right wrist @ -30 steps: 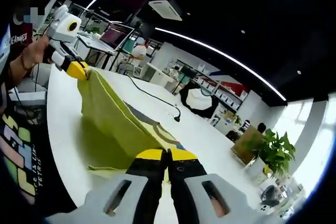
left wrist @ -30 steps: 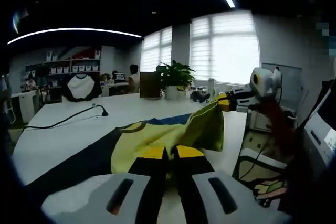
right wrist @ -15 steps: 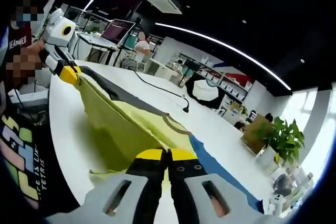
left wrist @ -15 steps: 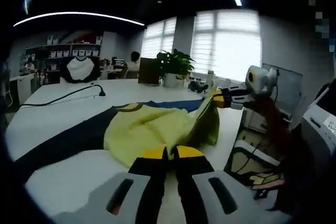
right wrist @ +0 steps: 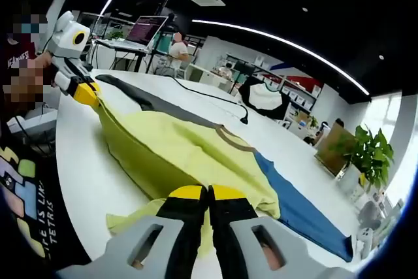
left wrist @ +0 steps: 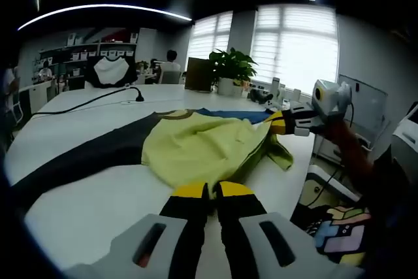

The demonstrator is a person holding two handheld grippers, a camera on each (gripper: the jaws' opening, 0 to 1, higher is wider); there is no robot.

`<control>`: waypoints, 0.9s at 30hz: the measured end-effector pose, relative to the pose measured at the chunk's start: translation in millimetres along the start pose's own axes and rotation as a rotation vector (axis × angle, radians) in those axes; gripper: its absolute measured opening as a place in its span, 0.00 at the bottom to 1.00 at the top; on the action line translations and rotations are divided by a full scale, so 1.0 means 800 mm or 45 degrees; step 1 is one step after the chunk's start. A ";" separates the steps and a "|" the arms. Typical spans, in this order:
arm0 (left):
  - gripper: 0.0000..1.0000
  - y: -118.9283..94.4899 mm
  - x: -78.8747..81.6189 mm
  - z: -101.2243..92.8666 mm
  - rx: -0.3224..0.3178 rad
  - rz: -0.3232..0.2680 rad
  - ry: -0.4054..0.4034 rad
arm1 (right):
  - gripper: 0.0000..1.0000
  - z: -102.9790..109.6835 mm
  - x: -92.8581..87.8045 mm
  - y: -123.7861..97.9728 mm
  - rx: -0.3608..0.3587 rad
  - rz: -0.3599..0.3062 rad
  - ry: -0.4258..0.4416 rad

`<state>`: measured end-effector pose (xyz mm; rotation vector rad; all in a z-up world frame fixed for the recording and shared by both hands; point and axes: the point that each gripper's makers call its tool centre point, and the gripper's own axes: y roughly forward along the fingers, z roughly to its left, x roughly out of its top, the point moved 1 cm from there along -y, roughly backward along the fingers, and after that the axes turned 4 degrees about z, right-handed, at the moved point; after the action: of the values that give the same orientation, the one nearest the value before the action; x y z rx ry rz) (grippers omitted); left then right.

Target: Fold the garment on the visible template until the final outline fits inside the template.

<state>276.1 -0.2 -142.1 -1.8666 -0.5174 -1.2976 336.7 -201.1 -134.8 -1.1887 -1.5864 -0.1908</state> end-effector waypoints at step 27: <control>0.06 0.003 -0.001 -0.005 -0.027 -0.034 -0.027 | 0.47 0.015 -0.012 -0.063 0.019 0.064 0.322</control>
<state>275.2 -4.5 -142.6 -1.8987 -0.5428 -1.3069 289.8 -223.8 -125.1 -1.1436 -1.3343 -0.2846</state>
